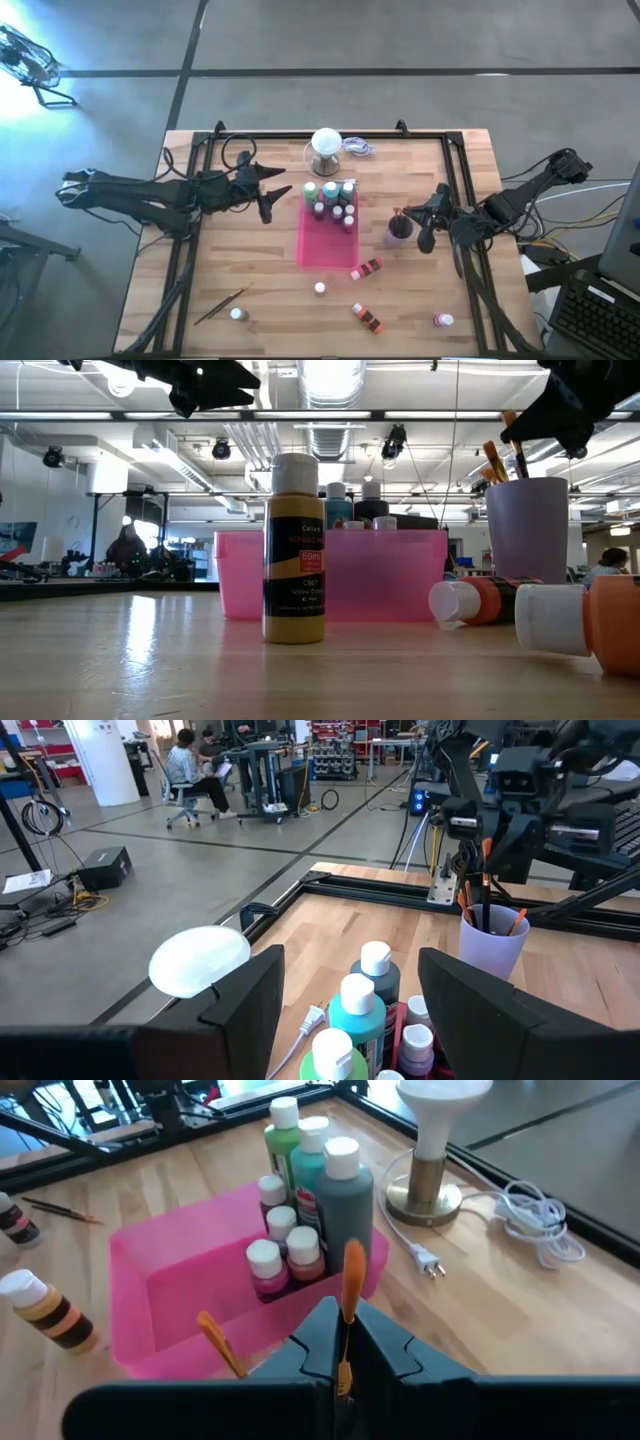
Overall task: Pick & Place Paint Supplies
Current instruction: Put the orange paintbrush into the purple cup, then put the small yellow paint bottle into the red bin
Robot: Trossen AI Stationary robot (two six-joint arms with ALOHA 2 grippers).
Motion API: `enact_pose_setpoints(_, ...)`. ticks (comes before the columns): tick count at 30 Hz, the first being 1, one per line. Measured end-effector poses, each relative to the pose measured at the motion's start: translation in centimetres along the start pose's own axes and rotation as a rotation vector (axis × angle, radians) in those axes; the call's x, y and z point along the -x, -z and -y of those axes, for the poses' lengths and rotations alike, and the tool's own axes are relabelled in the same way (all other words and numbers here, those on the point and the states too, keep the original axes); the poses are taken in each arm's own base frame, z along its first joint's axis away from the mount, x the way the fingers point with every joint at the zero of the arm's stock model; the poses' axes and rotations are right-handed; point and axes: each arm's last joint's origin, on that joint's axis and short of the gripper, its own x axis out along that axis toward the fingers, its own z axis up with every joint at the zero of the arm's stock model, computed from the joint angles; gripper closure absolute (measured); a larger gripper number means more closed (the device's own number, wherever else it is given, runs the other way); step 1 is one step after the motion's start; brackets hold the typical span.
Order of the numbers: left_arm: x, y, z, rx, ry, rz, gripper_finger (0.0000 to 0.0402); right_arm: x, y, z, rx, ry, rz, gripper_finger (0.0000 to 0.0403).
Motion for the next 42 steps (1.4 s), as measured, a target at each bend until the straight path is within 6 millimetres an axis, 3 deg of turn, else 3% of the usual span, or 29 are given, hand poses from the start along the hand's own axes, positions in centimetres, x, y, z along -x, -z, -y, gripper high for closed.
enact_pose_setpoints(10,0.0,0.0,0.0,0.0,0.0,0.0,0.0165,-0.8,2.3,0.7,-0.001,0.001,-0.018,0.039)
enact_pose_setpoints(23,0.0,-0.1,0.0,0.002,0.001,0.006,0.0166,-0.9,2.5,0.7,0.007,-0.013,-0.033,0.0387)
enact_pose_setpoints(30,0.0,0.0,0.0,0.002,0.001,0.005,0.0166,-0.9,2.5,0.6,0.008,-0.014,-0.034,0.0335)
enact_pose_setpoints(36,0.0,0.0,0.0,0.001,0.001,0.005,0.0165,-0.5,1.4,0.4,0.038,-0.029,-0.01,0.0284)
enact_pose_setpoints(42,0.0,0.1,0.0,-0.016,0.001,-0.002,0.0165,0.7,-1.7,0.0,0.132,0.051,0.122,0.0256)
